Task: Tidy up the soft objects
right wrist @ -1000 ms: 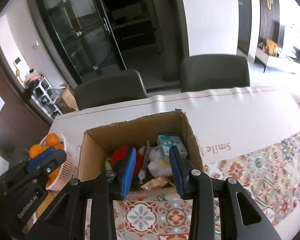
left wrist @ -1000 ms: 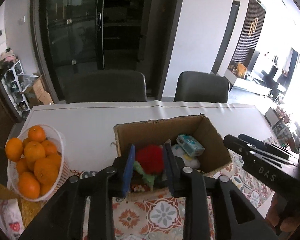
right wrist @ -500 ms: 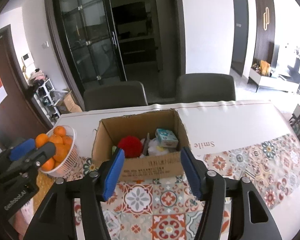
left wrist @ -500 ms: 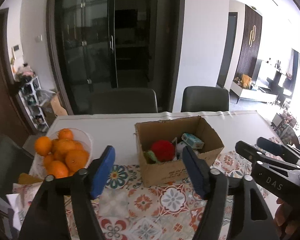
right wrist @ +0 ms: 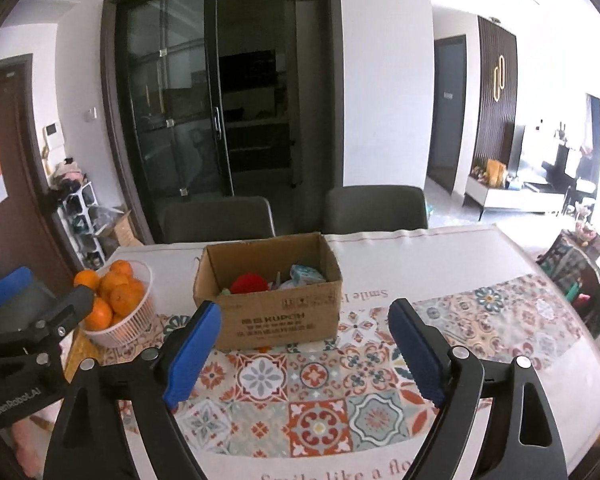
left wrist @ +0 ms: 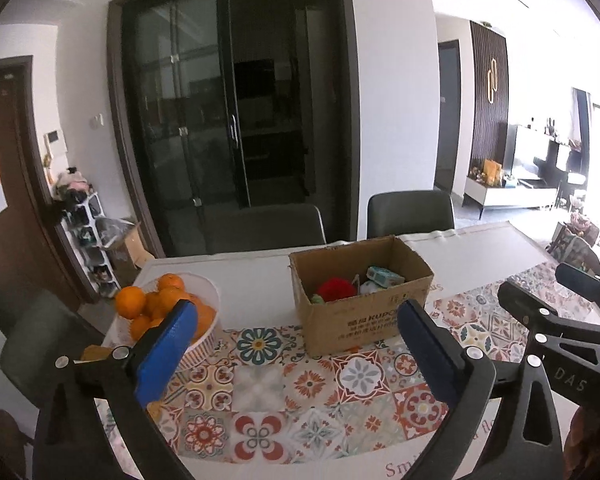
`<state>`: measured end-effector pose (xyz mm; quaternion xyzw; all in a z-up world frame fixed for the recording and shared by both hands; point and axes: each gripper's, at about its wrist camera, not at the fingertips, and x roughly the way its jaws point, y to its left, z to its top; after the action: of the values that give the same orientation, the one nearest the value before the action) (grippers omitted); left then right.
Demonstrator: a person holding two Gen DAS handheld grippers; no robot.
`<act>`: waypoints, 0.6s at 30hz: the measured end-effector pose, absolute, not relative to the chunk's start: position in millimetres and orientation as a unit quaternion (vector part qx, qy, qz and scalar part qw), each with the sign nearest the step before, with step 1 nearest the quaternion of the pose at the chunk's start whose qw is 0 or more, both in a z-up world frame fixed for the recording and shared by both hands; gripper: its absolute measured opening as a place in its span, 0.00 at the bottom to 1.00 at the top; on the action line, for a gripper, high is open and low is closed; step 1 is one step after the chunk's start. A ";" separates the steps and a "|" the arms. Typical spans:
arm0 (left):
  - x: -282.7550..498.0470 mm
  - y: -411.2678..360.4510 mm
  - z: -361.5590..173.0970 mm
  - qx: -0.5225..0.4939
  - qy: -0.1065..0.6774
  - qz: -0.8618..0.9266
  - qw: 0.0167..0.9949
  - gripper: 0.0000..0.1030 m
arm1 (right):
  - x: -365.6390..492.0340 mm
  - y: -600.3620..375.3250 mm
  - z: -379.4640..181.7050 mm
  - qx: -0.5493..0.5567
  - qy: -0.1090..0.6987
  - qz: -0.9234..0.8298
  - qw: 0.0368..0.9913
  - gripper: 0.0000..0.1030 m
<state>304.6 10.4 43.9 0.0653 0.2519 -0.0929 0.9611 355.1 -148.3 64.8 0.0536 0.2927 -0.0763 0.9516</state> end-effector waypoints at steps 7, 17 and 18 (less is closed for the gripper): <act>250.7 8.2 48.1 0.065 0.238 -0.073 0.966 1.00 | 305.8 -143.2 76.5 0.033 0.269 -0.088 0.959 0.86; 169.2 -1.2 43.8 0.073 0.227 -0.063 0.969 1.00 | 228.5 -152.1 78.7 0.029 0.261 -0.076 0.962 0.86; 163.5 -2.1 43.2 0.071 0.227 -0.063 0.969 1.00 | 219.5 -153.9 78.7 0.031 0.259 -0.075 0.962 0.86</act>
<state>163.5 -2.1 43.2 0.0713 0.2270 -0.0634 0.9692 219.5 -153.9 78.7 0.0308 0.2592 -0.0754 0.9624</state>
